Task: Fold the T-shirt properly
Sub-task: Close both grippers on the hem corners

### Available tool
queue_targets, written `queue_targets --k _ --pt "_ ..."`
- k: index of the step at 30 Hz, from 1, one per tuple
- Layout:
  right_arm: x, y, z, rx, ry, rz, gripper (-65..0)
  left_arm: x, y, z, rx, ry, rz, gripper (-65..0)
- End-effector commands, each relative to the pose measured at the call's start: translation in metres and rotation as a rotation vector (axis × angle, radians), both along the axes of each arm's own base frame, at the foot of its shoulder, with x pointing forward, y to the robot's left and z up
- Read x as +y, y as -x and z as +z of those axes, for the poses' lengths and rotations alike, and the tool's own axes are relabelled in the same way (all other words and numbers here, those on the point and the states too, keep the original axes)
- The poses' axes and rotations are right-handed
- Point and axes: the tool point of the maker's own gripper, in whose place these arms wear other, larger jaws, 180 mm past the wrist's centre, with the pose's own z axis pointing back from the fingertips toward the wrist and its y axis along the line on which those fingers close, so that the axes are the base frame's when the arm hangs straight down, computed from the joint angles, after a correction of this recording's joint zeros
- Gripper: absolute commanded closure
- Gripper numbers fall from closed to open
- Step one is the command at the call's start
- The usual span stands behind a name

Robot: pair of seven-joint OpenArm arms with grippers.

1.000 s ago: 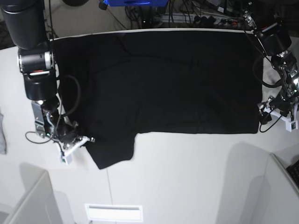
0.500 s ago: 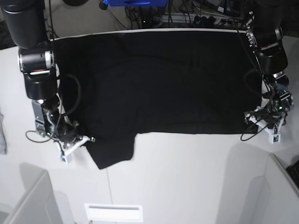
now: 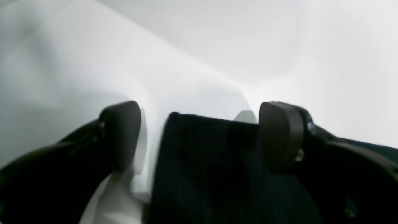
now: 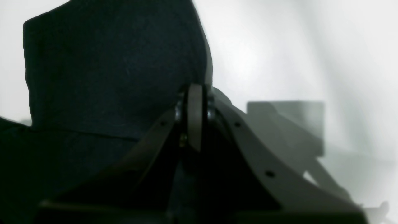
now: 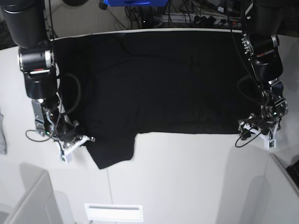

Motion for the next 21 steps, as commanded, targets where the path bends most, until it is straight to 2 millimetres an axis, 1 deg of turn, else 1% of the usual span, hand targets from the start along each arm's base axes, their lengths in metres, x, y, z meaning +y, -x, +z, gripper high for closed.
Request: queue_targets --k 1,3,4,5,10,13,14,21 --pt "-0.0054 0.0008 0.0012 0.023 0.024 0.01 0.0 -0.0019 0.0071 -0.007 0.055 0.014 -0.011 -56.8" --pt "-0.0054 0.0005 0.0013 0.021 0.024 0.01 0.0 -0.0014 0.0112 -0.0106 0.064 0.013 -0.008 -55.9" --pt "-0.0064 0.0003 0.0015 0.02 0.025 0.008 0.0 -0.002 0.0118 -0.0115 0.067 0.012 -0.01 -53.8" --pt "-0.0065 0.0001 0.0017 0.019 0.025 0.008 0.0 -0.0023 0.0124 -0.0122 0.069 0.012 -0.011 -49.9" --pt "-0.0065 0.0001 0.0017 0.019 0.025 0.008 0.0 -0.0014 0.0139 -0.013 0.07 0.013 -0.008 -19.3" --pt "-0.0066 0.0 0.0018 0.018 0.024 0.007 0.0 -0.0014 0.0152 -0.0142 0.073 0.013 -0.008 -4.1" --pt "-0.0066 0.0 0.0018 0.018 0.024 0.007 0.0 -0.0017 0.0152 -0.0143 0.074 0.013 -0.009 0.0" --pt "-0.0071 -0.0011 0.0033 0.012 0.025 0.007 0.0 -0.0017 0.014 -0.0121 0.069 0.006 -0.015 0.0"
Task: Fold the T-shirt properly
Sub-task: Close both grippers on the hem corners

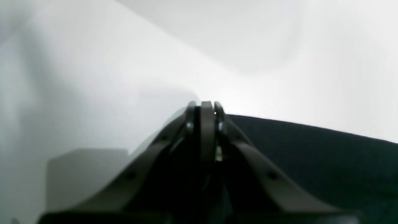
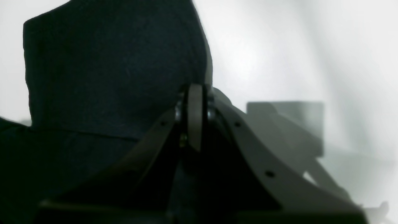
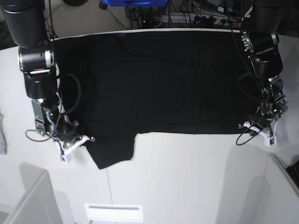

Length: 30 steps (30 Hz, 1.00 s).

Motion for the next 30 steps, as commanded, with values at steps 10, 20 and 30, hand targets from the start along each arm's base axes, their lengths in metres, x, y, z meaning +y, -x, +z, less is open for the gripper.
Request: queue_targets --k 10,20,30 --pt "-0.001 -0.005 0.016 -0.037 0.031 0.035 0.0 0.002 0.007 0.016 0.003 -0.076 -0.05 0.0" --pt "0.008 -0.006 0.036 -0.126 0.043 0.082 0.0 -0.002 0.004 0.039 -0.07 -0.097 -0.069 0.0" --pt "-0.008 -0.006 0.044 -0.147 0.004 0.009 0.0 0.005 0.011 0.057 -0.133 -0.036 -0.016 0.0"
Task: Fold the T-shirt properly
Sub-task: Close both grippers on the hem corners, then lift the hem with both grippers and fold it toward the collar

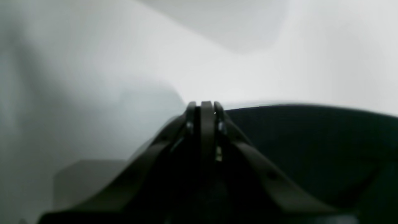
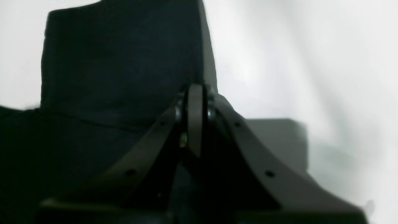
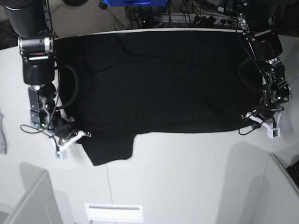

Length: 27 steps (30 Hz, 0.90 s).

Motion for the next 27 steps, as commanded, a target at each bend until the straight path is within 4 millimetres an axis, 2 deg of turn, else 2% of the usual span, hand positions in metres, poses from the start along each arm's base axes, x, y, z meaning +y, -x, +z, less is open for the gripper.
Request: queue_targets --k 1,6,13,15,19,23,27 --pt "-0.003 -0.016 0.021 -0.061 -0.005 -0.002 0.0 0.007 -0.018 0.031 -0.092 -0.024 0.001 0.0" --pt "0.003 -0.014 0.026 -0.084 -0.003 0.015 0.0 0.005 -0.018 0.044 -0.126 -0.05 -0.016 0.0" --pt "0.018 -0.011 0.047 -0.165 0.001 0.063 0.0 -0.002 -0.019 0.055 -0.16 -0.06 -0.029 0.0" --pt "0.014 -0.01 0.052 -0.181 -0.005 0.048 0.0 0.004 -0.019 0.064 -0.185 -0.063 -0.009 0.0" --pt "-0.001 -0.005 0.057 -0.172 -0.017 0.007 0.0 0.009 -0.008 0.066 -0.171 -0.053 0.021 0.0" --pt "-0.002 -0.004 0.061 -0.172 -0.017 0.009 0.0 0.007 -0.007 0.075 -0.175 -0.072 0.007 0.0" --pt "0.0 0.003 0.057 -0.159 -0.014 0.02 0.0 0.006 -0.002 0.078 -0.18 -0.088 0.003 0.0"
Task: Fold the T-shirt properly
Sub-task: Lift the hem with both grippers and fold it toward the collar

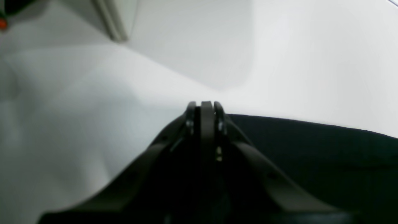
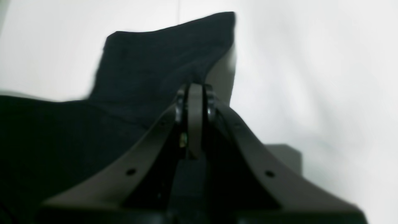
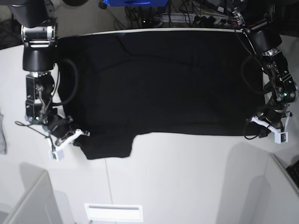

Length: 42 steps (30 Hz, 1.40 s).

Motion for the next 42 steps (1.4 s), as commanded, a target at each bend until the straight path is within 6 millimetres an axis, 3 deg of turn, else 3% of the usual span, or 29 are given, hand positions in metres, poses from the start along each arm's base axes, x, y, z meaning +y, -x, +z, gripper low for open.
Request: queue_targets --k 1,11,18,25,32,38,42 --pt "-0.006 -0.009 0.018 -0.056 0.005 -0.003 0.0 0.007 -0.004 0.019 -0.051 -0.027 0.0 0.0" --pt "-0.018 0.007 0.02 -0.047 0.005 -0.027 0.0 0.0 0.011 0.025 -0.026 -0.07 -0.027 0.0" --pt "-0.024 0.016 0.027 -0.064 0.009 -0.042 0.0 -0.017 0.021 0.026 -0.078 0.081 -0.051 0.0" --pt "-0.028 0.023 0.031 -0.059 0.016 -0.042 0.0 -0.02 0.036 0.025 -0.063 0.054 -0.071 0.0" --pt "-0.034 0.031 0.039 -0.048 0.03 -0.045 0.0 -0.002 0.053 0.039 -0.086 0.014 -0.029 0.0" --pt "-0.036 0.038 0.039 -0.043 0.037 -0.045 0.0 -0.006 0.06 0.034 -0.035 0.009 -0.042 0.0" --pt "-0.033 0.047 0.039 -0.045 0.047 -0.033 0.0 -0.011 0.06 0.043 -0.045 -0.012 -0.062 0.0"
